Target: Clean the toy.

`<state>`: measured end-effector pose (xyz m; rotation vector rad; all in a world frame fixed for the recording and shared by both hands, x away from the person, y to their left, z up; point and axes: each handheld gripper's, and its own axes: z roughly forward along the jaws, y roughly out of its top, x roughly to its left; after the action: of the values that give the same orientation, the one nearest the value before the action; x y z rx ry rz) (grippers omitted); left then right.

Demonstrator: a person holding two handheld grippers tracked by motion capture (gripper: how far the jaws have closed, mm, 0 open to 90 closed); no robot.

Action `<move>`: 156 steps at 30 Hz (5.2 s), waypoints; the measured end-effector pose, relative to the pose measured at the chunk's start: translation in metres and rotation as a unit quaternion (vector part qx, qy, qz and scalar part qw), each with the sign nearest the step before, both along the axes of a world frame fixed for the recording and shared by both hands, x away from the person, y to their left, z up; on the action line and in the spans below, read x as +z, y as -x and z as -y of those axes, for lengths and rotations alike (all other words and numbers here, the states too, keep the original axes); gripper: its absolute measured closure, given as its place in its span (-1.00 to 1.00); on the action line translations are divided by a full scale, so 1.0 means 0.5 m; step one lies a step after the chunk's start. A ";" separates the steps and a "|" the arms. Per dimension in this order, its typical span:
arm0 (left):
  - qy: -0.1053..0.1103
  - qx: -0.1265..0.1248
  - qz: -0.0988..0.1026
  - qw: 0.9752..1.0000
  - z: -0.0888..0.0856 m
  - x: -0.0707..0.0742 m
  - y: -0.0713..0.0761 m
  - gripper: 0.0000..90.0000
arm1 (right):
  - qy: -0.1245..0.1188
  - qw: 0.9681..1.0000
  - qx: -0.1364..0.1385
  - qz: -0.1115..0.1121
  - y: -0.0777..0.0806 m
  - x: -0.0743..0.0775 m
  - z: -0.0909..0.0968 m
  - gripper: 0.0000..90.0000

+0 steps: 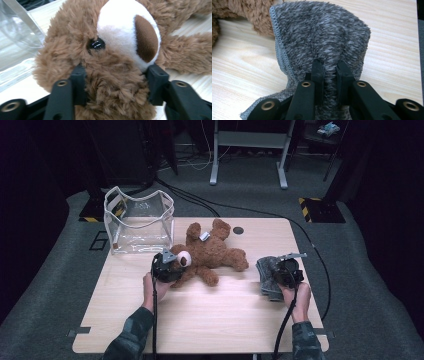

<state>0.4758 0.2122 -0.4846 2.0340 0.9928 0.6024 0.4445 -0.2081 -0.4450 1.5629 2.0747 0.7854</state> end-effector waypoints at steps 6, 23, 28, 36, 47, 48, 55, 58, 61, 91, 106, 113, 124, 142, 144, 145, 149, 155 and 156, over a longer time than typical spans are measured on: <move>0.014 -0.029 0.004 0.999 -0.011 -0.001 -0.005 0.26 | 0.001 1.000 0.000 0.001 0.000 0.007 -0.001 0.77; 0.035 -0.142 0.003 0.989 -0.022 -0.002 -0.004 0.32 | 0.001 1.000 0.017 0.018 -0.007 0.049 -0.025 0.78; 0.036 -0.184 0.001 0.982 -0.010 -0.002 -0.008 0.32 | 0.000 0.997 0.059 0.039 -0.020 0.092 -0.081 0.78; 0.040 -0.212 -0.004 0.977 -0.002 -0.003 -0.013 0.27 | 0.033 0.989 0.138 0.043 -0.082 0.117 -0.239 0.78; 0.042 -0.101 0.005 0.994 0.018 0.017 0.023 -0.47 | 0.055 0.992 0.112 0.002 -0.139 0.056 -0.247 0.82; 0.054 -0.096 0.008 0.994 0.017 0.016 0.031 -0.49 | 0.050 0.993 0.108 -0.001 -0.140 0.052 -0.243 0.82; 0.101 -0.043 -0.001 0.994 -0.011 0.008 0.069 -0.49 | 0.048 0.994 0.098 -0.005 -0.136 0.041 -0.226 0.82; 0.093 -0.037 -0.025 0.995 -0.021 -0.005 0.075 -0.46 | 0.050 0.994 0.102 -0.001 -0.132 0.046 -0.228 0.82; 0.077 -0.036 -0.037 0.996 -0.018 -0.024 0.081 -0.25 | 0.044 0.994 0.103 0.013 -0.118 0.064 -0.232 0.81; 0.059 -0.032 -0.112 0.991 -0.017 -0.059 0.050 0.37 | 0.077 0.979 0.190 0.009 -0.152 0.065 -0.380 0.82; 0.035 -0.040 -0.092 0.994 -0.012 -0.074 0.046 0.82 | 0.045 0.965 0.258 0.021 -0.144 0.093 -0.486 0.81; 0.047 -0.034 -0.086 0.995 -0.015 -0.080 0.053 0.84 | 0.106 0.970 0.220 0.006 -0.165 0.069 -0.457 0.82; 0.055 -0.037 -0.087 0.994 -0.020 -0.082 0.053 0.84 | 0.134 0.977 0.163 0.017 -0.177 0.080 -0.340 0.82; 0.064 -0.041 -0.083 0.994 -0.022 -0.086 0.054 0.83 | 0.037 0.972 0.231 0.032 -0.133 0.127 -0.387 0.81; 0.062 -0.044 -0.085 0.993 -0.023 -0.085 0.054 0.83 | 0.028 0.969 0.243 0.020 -0.132 0.124 -0.421 0.81; 0.062 -0.044 -0.086 0.993 -0.023 -0.085 0.054 0.83 | 0.022 0.970 0.243 0.015 -0.133 0.121 -0.436 0.81; 0.064 -0.039 -0.080 0.994 -0.022 -0.087 0.054 0.83 | 0.040 0.969 0.244 0.008 -0.145 0.098 -0.460 0.81; 0.060 -0.039 -0.076 0.994 -0.022 -0.087 0.053 0.83 | 0.071 0.971 0.227 0.010 -0.155 0.083 -0.420 0.81; 0.060 -0.039 -0.076 0.995 -0.022 -0.087 0.053 0.83 | 0.070 0.972 0.223 0.012 -0.156 0.082 -0.412 0.80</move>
<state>0.4492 0.2232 -0.5279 2.0239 1.0065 0.3423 0.5225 -0.0021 -0.4038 1.0169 2.4415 0.7774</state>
